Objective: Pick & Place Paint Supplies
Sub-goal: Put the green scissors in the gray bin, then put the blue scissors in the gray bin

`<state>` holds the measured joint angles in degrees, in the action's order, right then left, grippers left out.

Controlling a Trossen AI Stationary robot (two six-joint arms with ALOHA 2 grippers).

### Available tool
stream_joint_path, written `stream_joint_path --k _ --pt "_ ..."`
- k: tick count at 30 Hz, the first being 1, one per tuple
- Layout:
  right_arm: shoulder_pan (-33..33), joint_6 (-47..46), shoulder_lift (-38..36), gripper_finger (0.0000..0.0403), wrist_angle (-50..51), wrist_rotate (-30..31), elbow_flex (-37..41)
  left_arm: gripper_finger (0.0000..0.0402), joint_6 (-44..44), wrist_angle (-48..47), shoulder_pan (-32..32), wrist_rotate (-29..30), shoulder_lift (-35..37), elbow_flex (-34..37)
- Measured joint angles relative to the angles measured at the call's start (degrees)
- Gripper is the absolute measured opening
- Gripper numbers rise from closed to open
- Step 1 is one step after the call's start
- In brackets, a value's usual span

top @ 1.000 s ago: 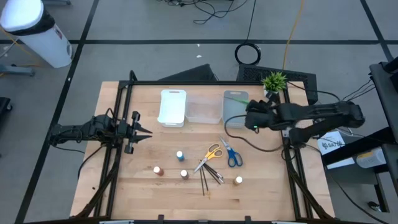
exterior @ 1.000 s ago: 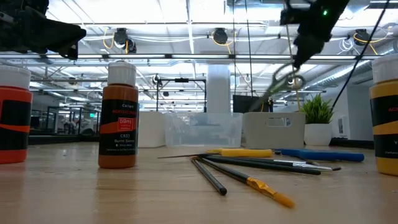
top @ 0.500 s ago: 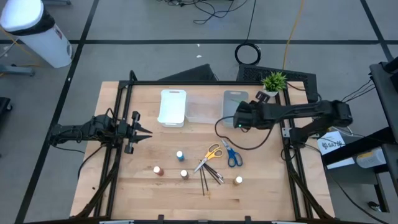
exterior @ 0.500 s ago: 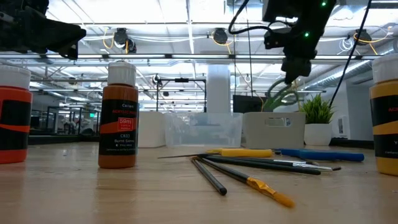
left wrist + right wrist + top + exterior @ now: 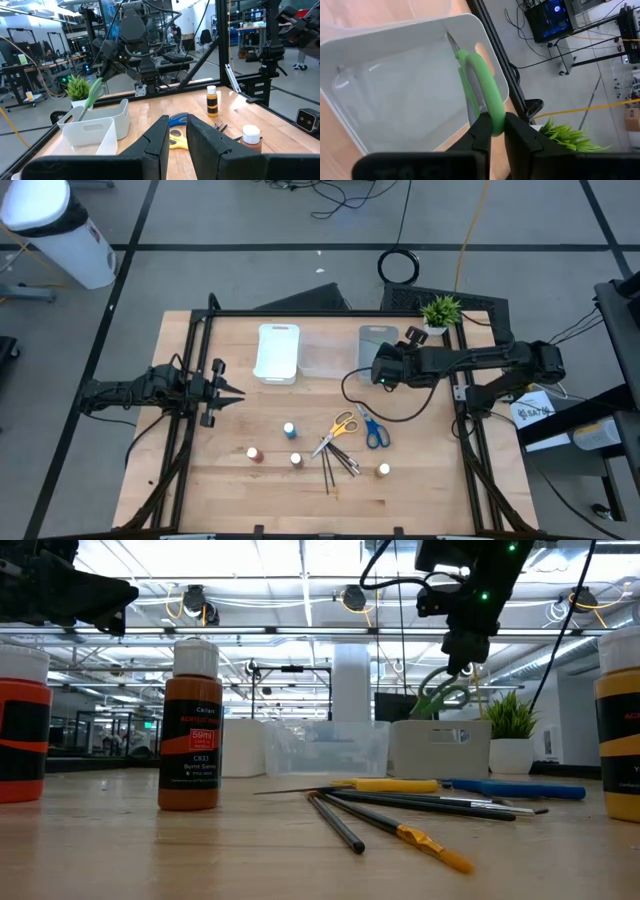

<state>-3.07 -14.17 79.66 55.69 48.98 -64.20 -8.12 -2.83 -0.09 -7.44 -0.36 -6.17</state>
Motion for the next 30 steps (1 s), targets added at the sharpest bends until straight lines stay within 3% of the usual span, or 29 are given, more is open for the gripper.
stream_joint_path --k 8,21,25,30 --pt "0.0 0.4 -0.5 0.0073 -6.8 -10.7 3.1 0.0077 0.0 0.0 0.0 0.0 0.0 0.0" --pt "1.2 1.5 -2.0 0.0159 -10.6 -13.7 4.9 0.0077 0.0 0.0 0.0 0.0 0.0 0.0" --pt "3.3 -0.4 -4.7 0.016 -15.1 -20.9 4.9 0.0076 0.0 0.0 0.0 0.0 0.0 0.0" --pt "7.7 -3.3 -7.1 0.0152 -26.0 -35.2 4.9 0.0076 0.0 0.0 0.0 0.0 0.0 0.0"
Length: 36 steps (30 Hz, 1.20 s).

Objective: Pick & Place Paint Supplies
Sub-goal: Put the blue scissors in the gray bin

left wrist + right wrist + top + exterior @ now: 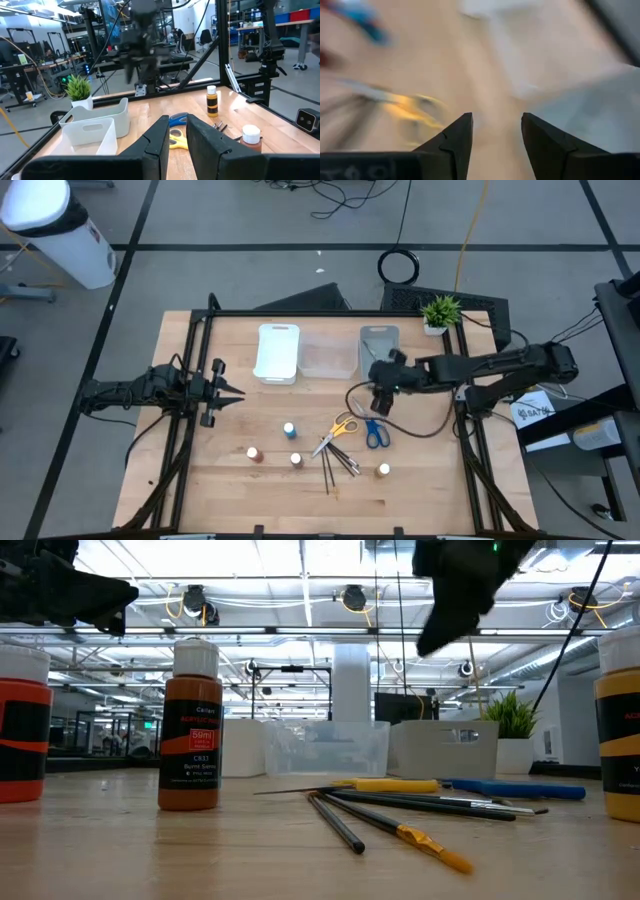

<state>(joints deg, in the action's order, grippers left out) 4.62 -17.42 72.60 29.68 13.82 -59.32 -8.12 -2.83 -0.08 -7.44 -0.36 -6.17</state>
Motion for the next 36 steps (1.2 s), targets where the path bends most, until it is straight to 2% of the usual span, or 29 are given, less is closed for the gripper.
stream_joint_path --k 4,10,12,13,15,20,22,24,30,36 --pt "5.1 0.2 0.0 0.0152 -15.7 -7.8 2.7 0.0076 0.0 0.0 0.0 0.0 0.0 0.0" --pt "11.8 5.3 2.3 0.0159 -51.0 -16.8 13.4 0.0077 0.0 0.0 0.0 0.0 0.0 0.0" --pt "13.6 4.7 3.1 0.0164 -59.7 -17.3 16.2 0.0077 0.0 0.0 0.0 0.0 0.0 0.0" --pt "14.4 4.3 3.2 0.017 -60.3 -17.2 16.7 0.0077 0.0 0.0 0.0 0.0 0.0 0.0" --pt "15.5 2.9 3.3 0.0185 -54.8 -16.2 15.7 0.0076 0.0 0.0 0.0 0.0 0.0 0.0" --pt "18.2 -4.5 4.5 0.0217 -18.5 -2.2 6.0 0.0077 0.0 0.0 0.0 0.0 0.0 0.0" --pt "18.4 -8.6 6.9 0.0219 -8.4 1.8 4.5 0.0076 0.0 0.0 0.0 0.0 0.0 0.0" --pt "18.4 -12.0 8.2 0.0217 -1.0 3.1 4.8 0.0077 0.0 0.0 0.0 0.0 0.0 0.0" --pt "17.9 -19.7 13.0 0.0205 4.9 2.5 6.5 0.0076 0.0 0.0 0.0 0.0 0.0 0.0" --pt "17.7 -22.2 16.9 0.0207 0.1 0.2 7.4 0.0077 0.0 0.0 0.0 0.0 0.0 0.0"
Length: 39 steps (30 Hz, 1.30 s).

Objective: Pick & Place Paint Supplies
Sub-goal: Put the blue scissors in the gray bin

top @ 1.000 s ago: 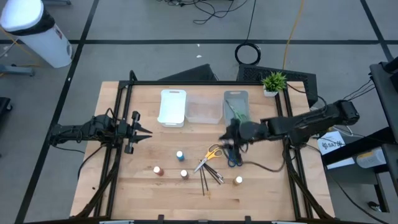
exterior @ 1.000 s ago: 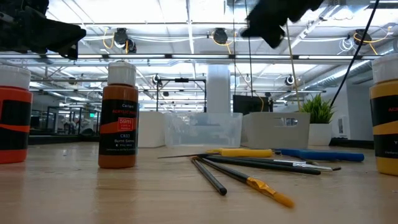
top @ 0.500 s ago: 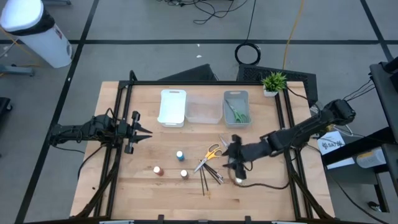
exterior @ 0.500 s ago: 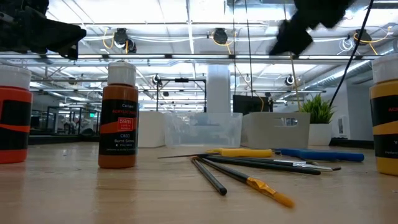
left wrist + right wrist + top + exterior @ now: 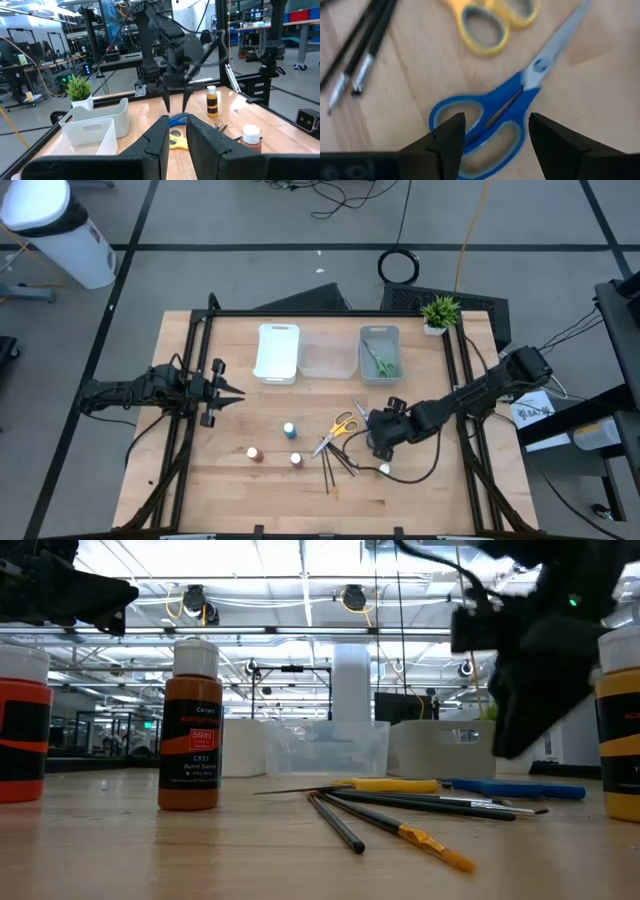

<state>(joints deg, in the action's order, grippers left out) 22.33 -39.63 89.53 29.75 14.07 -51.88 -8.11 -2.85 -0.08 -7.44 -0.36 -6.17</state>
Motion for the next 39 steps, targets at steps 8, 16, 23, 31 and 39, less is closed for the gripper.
stream_joint_path --k 8,16,23,31,39 --pt "-0.7 2.9 5.9 0.021 -2.7 0.1 -0.1 0.0077 0.0 0.0 0.0 0.0 0.0 0.0" --pt "-1.7 0.2 6.6 0.0196 0.7 -0.6 0.0 0.0077 0.0 0.0 0.0 0.0 0.0 0.0" --pt "-1.6 -1.9 6.5 0.015 4.5 -4.6 0.0 0.0077 0.0 0.0 0.0 0.0 0.0 0.0" --pt "-1.2 -2.0 6.5 0.0079 6.8 -5.6 0.1 0.0077 0.0 0.0 0.0 0.0 0.0 0.0" --pt "-1.2 -1.8 6.5 0.0072 7.6 -5.1 0.1 0.0077 0.0 0.0 0.0 0.0 0.0 0.0"
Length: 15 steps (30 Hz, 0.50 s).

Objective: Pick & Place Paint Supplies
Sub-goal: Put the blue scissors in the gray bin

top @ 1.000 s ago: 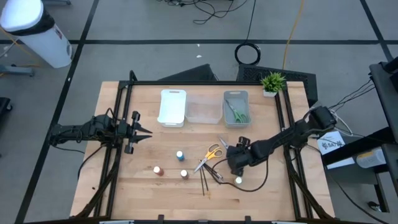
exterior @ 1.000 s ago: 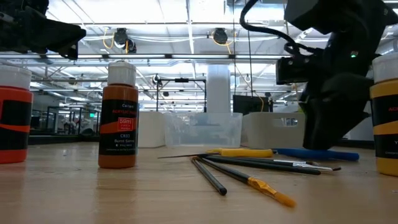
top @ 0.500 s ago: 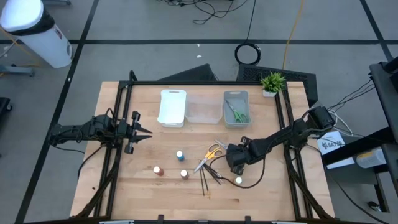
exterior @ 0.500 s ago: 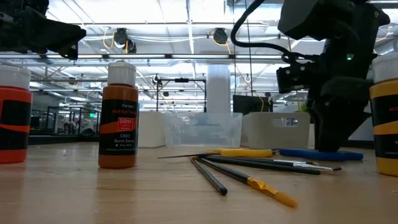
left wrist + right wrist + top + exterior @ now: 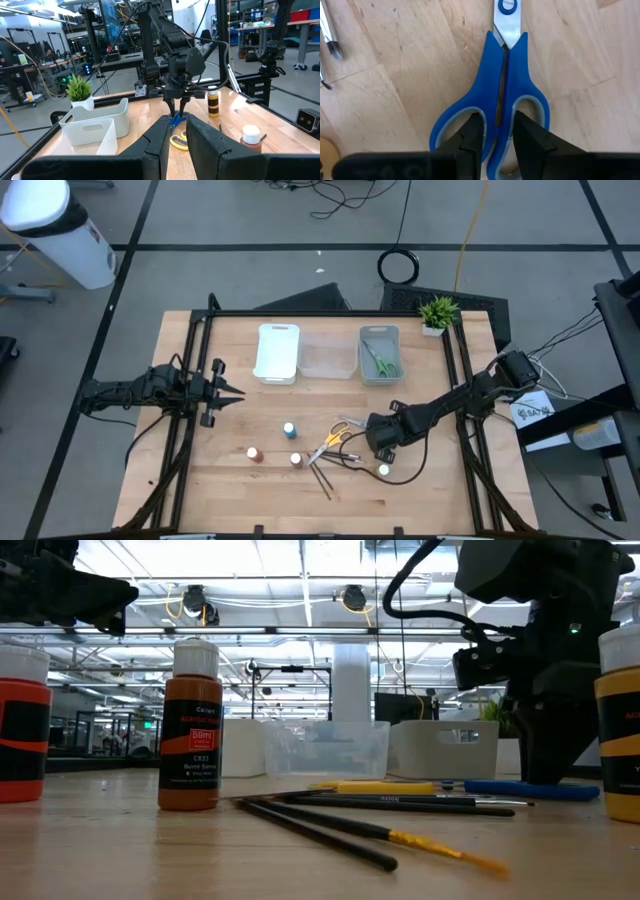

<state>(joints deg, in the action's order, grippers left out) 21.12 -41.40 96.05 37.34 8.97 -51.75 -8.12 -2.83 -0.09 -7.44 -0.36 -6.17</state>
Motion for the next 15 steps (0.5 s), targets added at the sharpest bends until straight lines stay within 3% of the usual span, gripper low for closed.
stream_joint_path --k 7,15 --pt "0.0 0.1 -2.2 0.0072 -0.4 1.6 0.1 0.0077 0.0 0.0 0.0 0.0 0.0 0.0" --pt "0.0 -0.6 -10.4 0.0072 1.2 6.0 0.2 0.0077 0.0 0.0 0.0 0.0 0.0 0.0"
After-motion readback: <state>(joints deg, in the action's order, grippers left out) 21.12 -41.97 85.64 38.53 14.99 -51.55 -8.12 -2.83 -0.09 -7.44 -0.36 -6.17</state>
